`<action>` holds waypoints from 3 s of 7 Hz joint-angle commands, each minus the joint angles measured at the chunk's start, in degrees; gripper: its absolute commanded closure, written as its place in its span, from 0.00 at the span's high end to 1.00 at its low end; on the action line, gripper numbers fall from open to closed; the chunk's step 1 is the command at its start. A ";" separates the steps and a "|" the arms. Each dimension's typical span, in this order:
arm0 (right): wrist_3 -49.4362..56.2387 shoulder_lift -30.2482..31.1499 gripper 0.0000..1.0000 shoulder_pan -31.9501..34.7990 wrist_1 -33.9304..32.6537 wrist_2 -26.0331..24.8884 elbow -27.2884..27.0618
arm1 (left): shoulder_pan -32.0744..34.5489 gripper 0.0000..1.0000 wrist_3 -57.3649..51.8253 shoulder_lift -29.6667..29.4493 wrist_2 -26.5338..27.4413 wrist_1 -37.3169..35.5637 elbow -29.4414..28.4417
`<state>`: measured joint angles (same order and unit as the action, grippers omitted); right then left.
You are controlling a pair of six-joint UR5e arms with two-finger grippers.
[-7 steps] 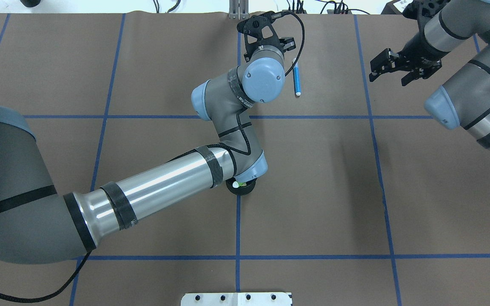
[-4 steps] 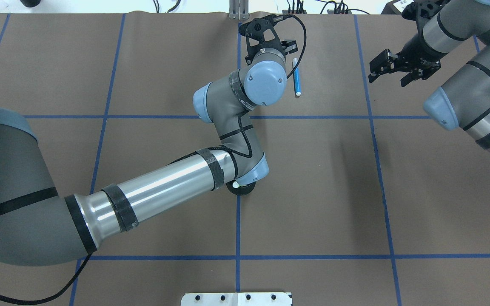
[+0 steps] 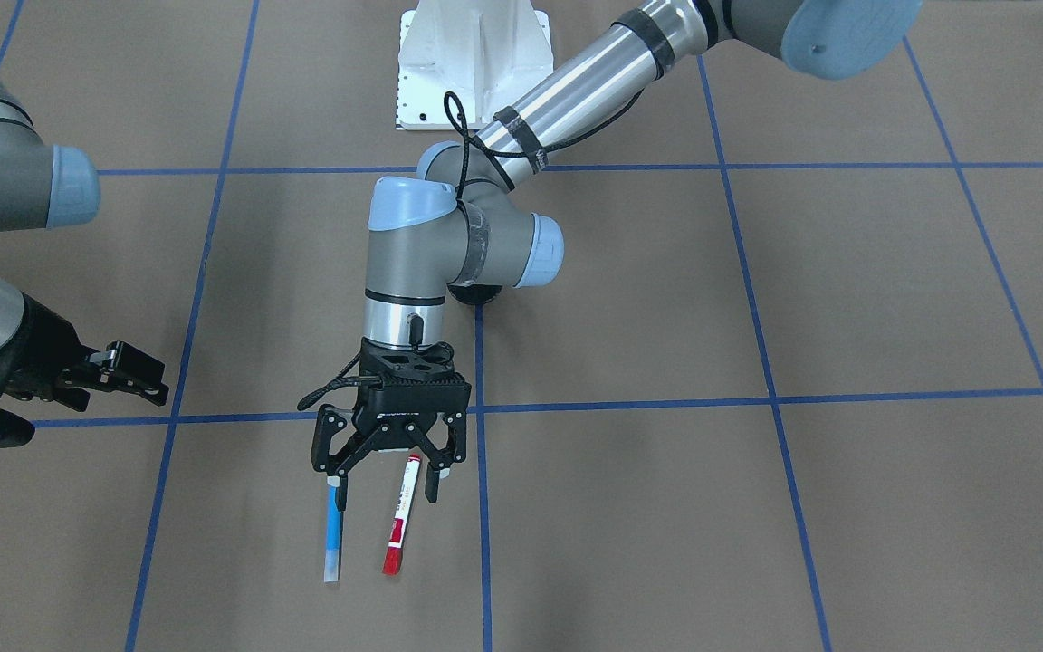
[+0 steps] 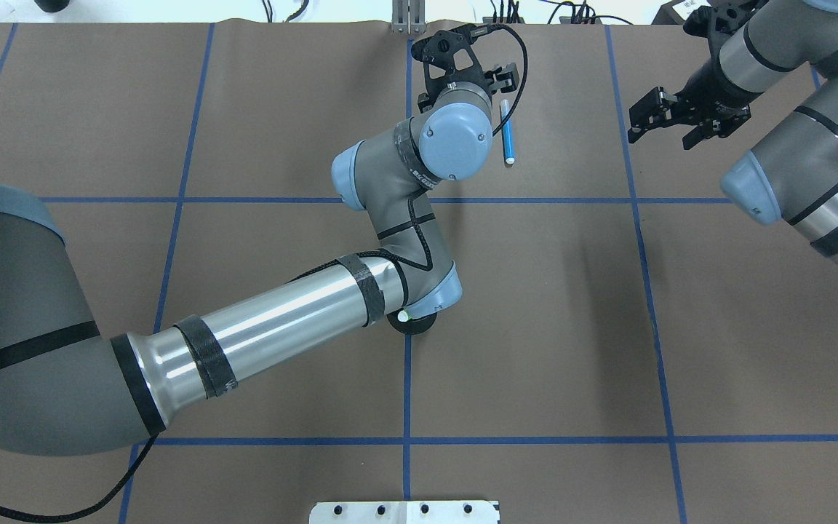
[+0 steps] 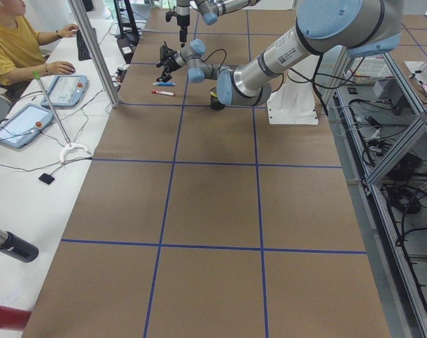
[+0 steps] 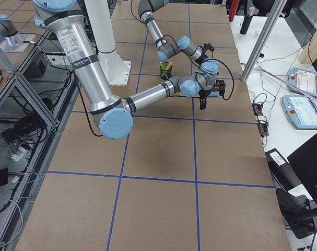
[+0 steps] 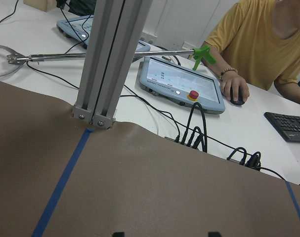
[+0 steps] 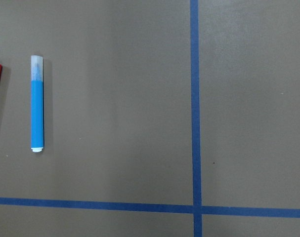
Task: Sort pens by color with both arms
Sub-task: 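Place the red-capped marker on the table beside the blue highlighter, then withdraw the left gripper while the right gripper moves toward the cup, then lower the right gripper into the cup and grasp the green highlighter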
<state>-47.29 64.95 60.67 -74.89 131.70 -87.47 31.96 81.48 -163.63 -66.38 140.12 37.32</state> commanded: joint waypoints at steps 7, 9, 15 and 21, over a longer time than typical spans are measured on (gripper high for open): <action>-0.87 -0.70 1.00 -0.12 0.00 -0.04 -1.73 | 4.60 0.99 -14.22 14.70 -22.45 -28.62 38.63; -3.58 -0.70 1.00 -0.46 -0.35 -0.04 -4.80 | 6.18 0.99 -20.97 24.02 -31.40 -43.52 56.28; -26.79 -15.06 0.99 -18.19 -28.20 -14.87 -19.30 | 15.30 0.99 -42.94 36.70 -55.30 -61.46 69.20; -37.18 -36.97 0.92 -31.66 -38.23 -22.28 3.12 | 19.71 0.99 -44.56 37.86 -61.90 -61.02 67.63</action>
<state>-83.74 32.71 30.42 -112.51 109.23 -91.42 50.20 36.92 -125.90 -125.15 79.14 105.77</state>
